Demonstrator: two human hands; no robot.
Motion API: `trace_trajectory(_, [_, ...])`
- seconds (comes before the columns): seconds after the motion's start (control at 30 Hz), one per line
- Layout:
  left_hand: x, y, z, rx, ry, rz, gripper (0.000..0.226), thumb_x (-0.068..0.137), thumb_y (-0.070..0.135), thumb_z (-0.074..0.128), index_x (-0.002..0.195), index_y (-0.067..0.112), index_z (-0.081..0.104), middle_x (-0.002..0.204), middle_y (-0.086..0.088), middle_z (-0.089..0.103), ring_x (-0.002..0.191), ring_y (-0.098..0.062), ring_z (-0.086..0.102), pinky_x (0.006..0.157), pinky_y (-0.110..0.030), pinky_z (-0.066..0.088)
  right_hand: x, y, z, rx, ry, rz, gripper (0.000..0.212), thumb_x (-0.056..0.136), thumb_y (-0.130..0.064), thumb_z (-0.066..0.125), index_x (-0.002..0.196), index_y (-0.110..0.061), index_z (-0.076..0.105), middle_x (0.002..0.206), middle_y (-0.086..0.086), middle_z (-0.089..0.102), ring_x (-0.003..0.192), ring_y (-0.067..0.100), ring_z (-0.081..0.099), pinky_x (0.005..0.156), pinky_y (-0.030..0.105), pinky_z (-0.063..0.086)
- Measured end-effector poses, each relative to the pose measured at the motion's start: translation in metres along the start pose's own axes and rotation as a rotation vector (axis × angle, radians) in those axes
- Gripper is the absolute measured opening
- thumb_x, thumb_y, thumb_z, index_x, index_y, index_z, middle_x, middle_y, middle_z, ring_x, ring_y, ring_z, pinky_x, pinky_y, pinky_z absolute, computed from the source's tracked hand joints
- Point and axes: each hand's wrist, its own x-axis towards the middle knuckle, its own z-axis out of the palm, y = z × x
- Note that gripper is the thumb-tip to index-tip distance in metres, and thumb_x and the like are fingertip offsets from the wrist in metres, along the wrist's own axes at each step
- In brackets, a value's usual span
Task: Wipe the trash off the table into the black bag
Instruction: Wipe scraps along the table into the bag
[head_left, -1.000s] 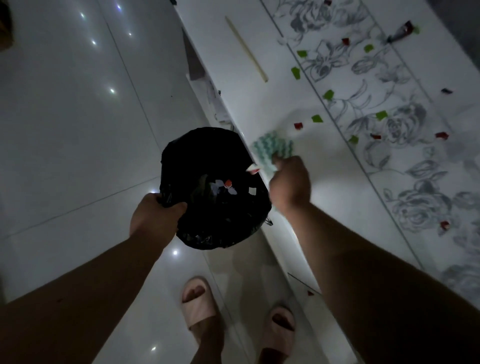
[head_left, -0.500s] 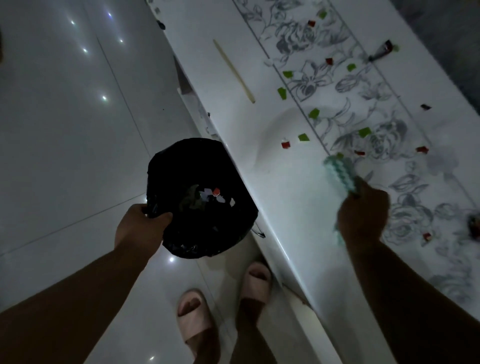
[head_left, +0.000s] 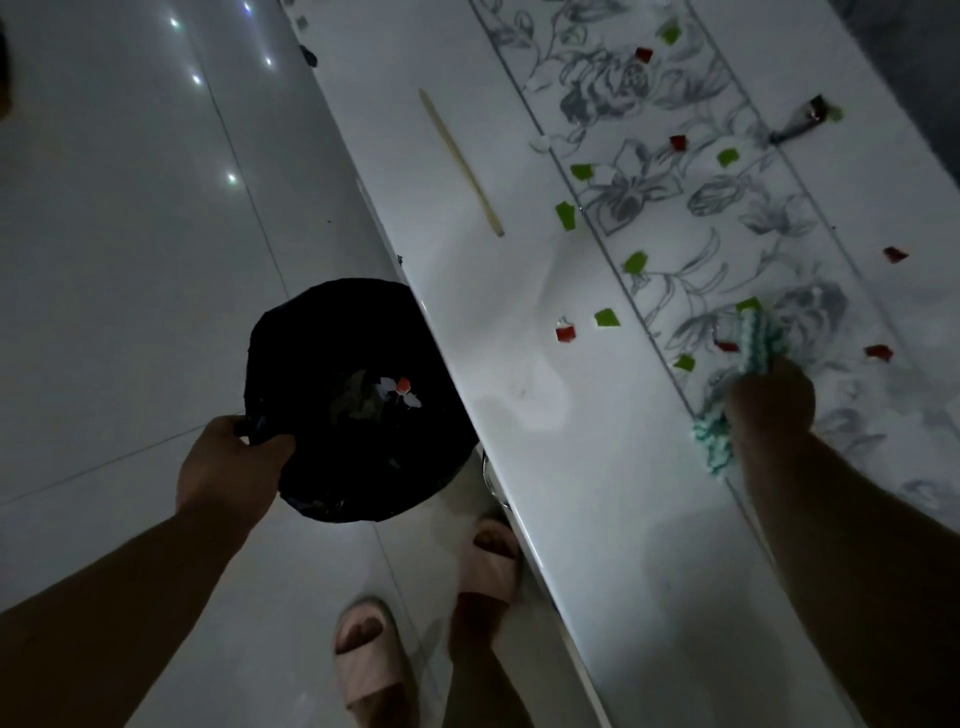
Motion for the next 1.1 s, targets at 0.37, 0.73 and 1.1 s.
trace_trajectory(0.37, [0.001, 0.008, -0.01, 0.004, -0.001, -0.035, 0.045, 0.077, 0.028, 0.065, 0.118, 0.013, 0.055, 0.09, -0.005, 0.059, 0.078, -0.027, 0.056, 0.067, -0.033, 0.043, -0.026, -0.105, 0.062, -0.096, -0.14, -0.389, 0.043, 0.082, -0.005, 0.047, 0.122, -0.014, 0.061, 0.121, 0.02, 0.063, 0.111, 0.034, 0.058, 0.091, 0.03, 0.045])
trace_trajectory(0.73, [-0.003, 0.017, -0.021, -0.023, 0.011, -0.029, 0.046, 0.075, 0.03, 0.066, 0.117, 0.014, 0.056, 0.073, 0.007, 0.054, 0.064, -0.006, 0.051, 0.05, -0.022, 0.037, -0.147, -0.129, 0.11, -0.136, -0.455, -0.703, 0.047, 0.086, -0.004, 0.047, 0.129, -0.019, 0.055, 0.127, 0.018, 0.053, 0.117, 0.035, 0.051, 0.101, 0.035, 0.04])
trace_trajectory(1.1, [-0.001, 0.022, -0.024, -0.029, 0.036, -0.071, 0.048, 0.076, 0.029, 0.065, 0.12, 0.013, 0.055, 0.088, -0.002, 0.058, 0.071, -0.02, 0.054, 0.06, -0.029, 0.041, -0.112, -0.144, 0.068, 0.071, -0.294, -0.618, 0.054, 0.074, 0.003, 0.041, 0.115, -0.02, 0.066, 0.092, 0.018, 0.07, 0.075, 0.029, 0.066, 0.063, 0.023, 0.053])
